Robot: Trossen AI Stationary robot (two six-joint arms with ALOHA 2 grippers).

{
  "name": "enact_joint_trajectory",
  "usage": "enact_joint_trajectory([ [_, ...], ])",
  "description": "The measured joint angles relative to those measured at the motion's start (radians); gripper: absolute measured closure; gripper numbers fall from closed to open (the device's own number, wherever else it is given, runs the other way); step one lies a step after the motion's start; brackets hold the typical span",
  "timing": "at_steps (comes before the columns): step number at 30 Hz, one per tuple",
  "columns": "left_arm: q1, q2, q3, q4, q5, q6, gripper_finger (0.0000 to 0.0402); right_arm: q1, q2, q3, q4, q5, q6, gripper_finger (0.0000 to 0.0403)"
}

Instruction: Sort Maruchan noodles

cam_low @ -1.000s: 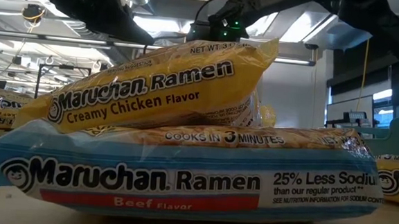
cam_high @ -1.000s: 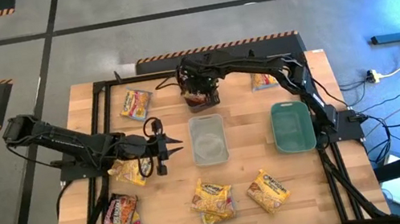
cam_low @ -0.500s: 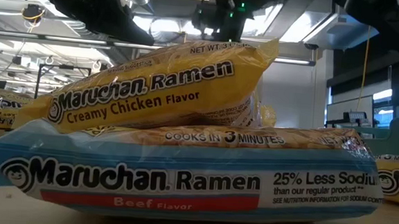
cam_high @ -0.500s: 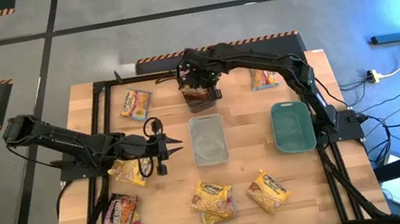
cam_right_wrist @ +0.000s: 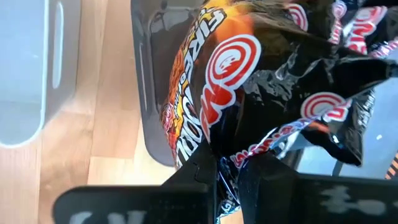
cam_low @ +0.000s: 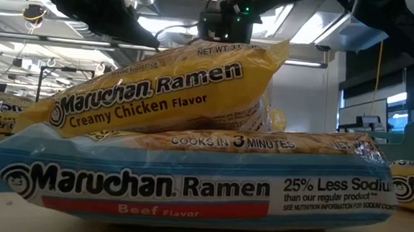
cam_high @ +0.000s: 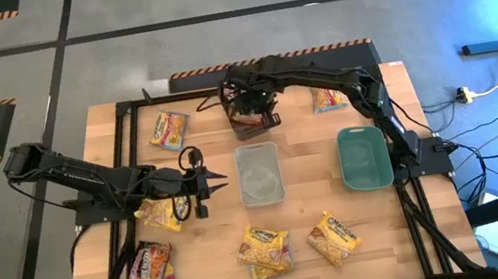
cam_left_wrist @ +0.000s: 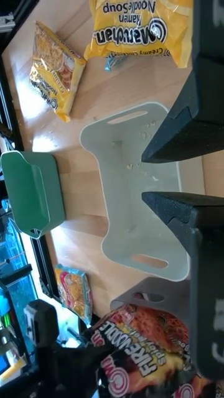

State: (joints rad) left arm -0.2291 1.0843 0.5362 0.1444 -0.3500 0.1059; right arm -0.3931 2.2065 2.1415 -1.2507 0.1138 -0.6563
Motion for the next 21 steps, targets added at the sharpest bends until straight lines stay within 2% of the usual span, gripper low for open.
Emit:
enact_joint_trajectory([
  [8, 0.000, 0.000, 0.000, -0.001, 0.000, 0.000, 0.0323, 0.000, 0.005, -0.040, 0.040, 0.019, 0.000, 0.0386],
  [14, 0.000, 0.000, 0.000, -0.001, 0.000, 0.000, 0.0323, 0.000, 0.005, -0.095, 0.131, 0.018, 0.001, 0.0384],
  [17, 0.000, 0.000, 0.000, -0.001, 0.000, 0.001, 0.0323, 0.000, 0.005, -0.124, 0.151, 0.032, 0.000, 0.0361],
  [21, 0.000, 0.000, 0.000, -0.001, 0.000, 0.001, 0.0323, 0.000, 0.003, -0.141, 0.142, 0.078, 0.000, 0.0294],
])
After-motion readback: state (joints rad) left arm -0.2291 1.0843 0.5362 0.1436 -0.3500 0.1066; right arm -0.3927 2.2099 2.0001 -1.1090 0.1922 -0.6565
